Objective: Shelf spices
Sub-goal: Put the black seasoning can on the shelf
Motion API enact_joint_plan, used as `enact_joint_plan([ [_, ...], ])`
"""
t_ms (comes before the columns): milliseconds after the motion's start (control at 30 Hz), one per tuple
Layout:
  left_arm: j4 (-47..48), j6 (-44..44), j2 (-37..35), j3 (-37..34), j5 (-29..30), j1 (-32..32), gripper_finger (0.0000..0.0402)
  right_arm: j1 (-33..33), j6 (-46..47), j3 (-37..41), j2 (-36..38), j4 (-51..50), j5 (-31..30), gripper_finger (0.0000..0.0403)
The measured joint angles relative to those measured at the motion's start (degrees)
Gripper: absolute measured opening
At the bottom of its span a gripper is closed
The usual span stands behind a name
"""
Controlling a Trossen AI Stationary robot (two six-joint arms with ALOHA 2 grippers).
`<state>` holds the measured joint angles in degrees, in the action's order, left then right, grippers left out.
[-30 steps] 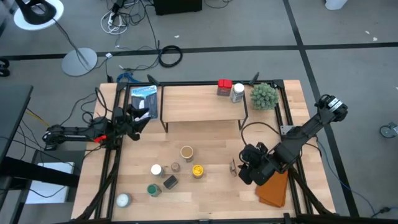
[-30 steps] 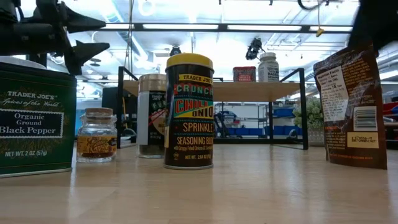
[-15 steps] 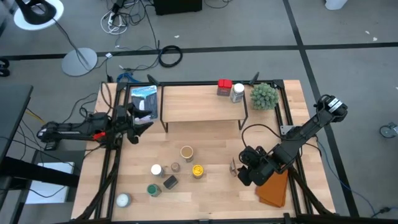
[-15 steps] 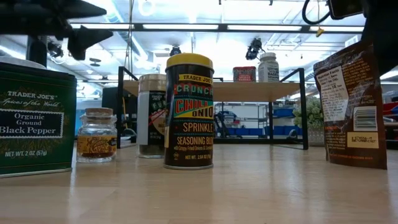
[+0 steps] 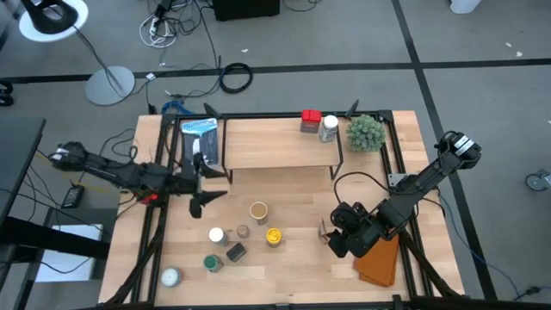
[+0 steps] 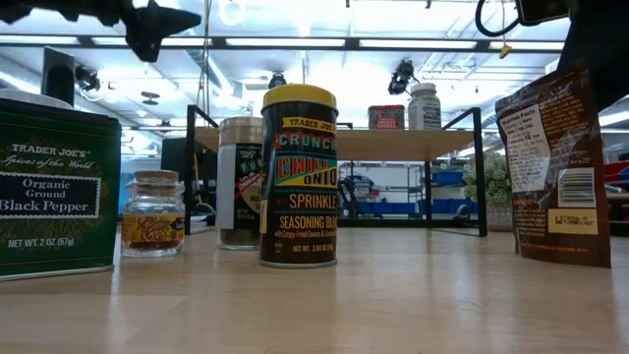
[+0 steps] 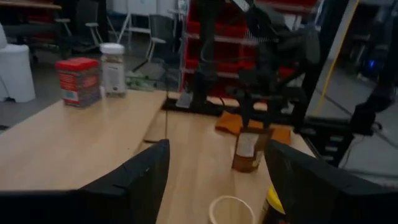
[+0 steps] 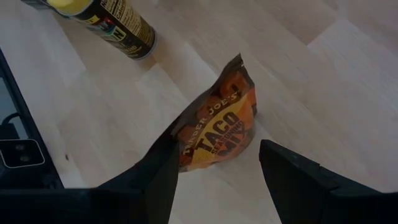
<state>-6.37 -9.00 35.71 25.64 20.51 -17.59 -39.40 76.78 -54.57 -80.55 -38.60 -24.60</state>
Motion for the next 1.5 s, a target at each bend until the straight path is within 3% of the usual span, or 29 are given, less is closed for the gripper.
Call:
enact_joint_plan([
  [333, -0.09, -1.99, 14.94, 8.21, 13.03, -11.33, 0.0234, -0.02, -2.43, 0.00, 0.00, 0.00, 0.00, 0.0222],
  [433, -0.17, -2.14, 20.28, 11.53, 12.07, -12.00, 0.0233, -0.02, -2.47, 0.00, 0.02, 0.01, -0.11, 0.0222],
  [533, -2.94, -2.16, 26.22, 14.32, 7.48, -12.04, 0.0234, -0.02, -3.51, 0.00, 0.02, 0.20, -2.11, 0.0222],
  [667, -13.44, -0.60, 33.21, 16.24, 4.19, -12.05, 0.0234, -0.02, -4.44, 0.00, 0.02, 0.49, -4.32, 0.0222],
  [833, -26.58, 4.55, 39.90, 16.57, 6.26, -12.02, 0.0234, -0.03, -4.46, 0.00, 0.02, 1.63, -4.32, 0.0222],
  [967, -31.32, 5.84, 42.16, 16.62, 8.62, -12.00, 0.0234, -0.04, -4.71, 0.00, 0.02, 3.21, -4.33, 0.0222],
  [1333, -28.45, 1.20, 42.36, 16.62, 15.35, -12.00, 0.0234, -0.02, -4.66, 0.00, 0.02, 6.08, -4.33, 0.0222],
  [1500, -28.26, 4.04, 42.36, 16.62, 17.13, -12.12, 0.0234, -0.03, -4.70, 0.00, 0.02, 7.17, -5.22, 0.0222],
])
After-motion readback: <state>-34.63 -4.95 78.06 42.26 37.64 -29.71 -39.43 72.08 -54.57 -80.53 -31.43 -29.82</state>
